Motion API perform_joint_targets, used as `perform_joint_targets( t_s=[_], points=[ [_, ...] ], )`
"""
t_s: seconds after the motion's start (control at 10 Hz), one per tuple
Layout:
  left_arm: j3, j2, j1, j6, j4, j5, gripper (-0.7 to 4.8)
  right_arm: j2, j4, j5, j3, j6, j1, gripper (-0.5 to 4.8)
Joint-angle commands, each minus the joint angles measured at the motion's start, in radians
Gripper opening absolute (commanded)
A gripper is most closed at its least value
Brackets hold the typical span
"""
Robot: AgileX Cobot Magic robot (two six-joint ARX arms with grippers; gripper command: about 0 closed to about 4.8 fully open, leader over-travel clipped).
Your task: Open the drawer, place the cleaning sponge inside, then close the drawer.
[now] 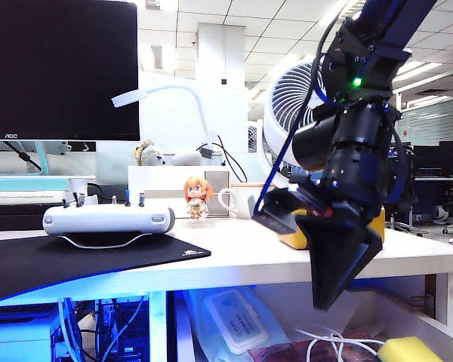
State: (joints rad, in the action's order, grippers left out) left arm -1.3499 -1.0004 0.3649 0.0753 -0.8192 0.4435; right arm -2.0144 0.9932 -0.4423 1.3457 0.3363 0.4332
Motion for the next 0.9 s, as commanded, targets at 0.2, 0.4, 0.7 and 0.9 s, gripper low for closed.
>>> perform_joint_targets(
  t_s=[0.2, 0.4, 0.7, 0.9],
  points=[
    [-0.005, 0.003, 0.000, 0.003, 0.016, 0.001, -0.06, 0.253, -0.105, 0.004, 0.032, -0.082, 0.003, -0.07],
    [-0.005, 0.023, 0.000, 0.003, 0.016, -0.084, -0.06, 0.471, -0.245, 0.183, 0.031, -0.193, 0.003, -0.07],
    [0.099, 0.292, 0.000, -0.029, 0.081, -0.513, -0.06, 1.081, -0.735, 0.531, -0.246, -0.256, 0.003, -0.07],
    [0.257, 0.439, 0.000, -0.051, 0.145, -0.582, -0.06, 1.246, -0.811, 0.629, -0.438, -0.259, 0.003, -0.07]
  ],
)
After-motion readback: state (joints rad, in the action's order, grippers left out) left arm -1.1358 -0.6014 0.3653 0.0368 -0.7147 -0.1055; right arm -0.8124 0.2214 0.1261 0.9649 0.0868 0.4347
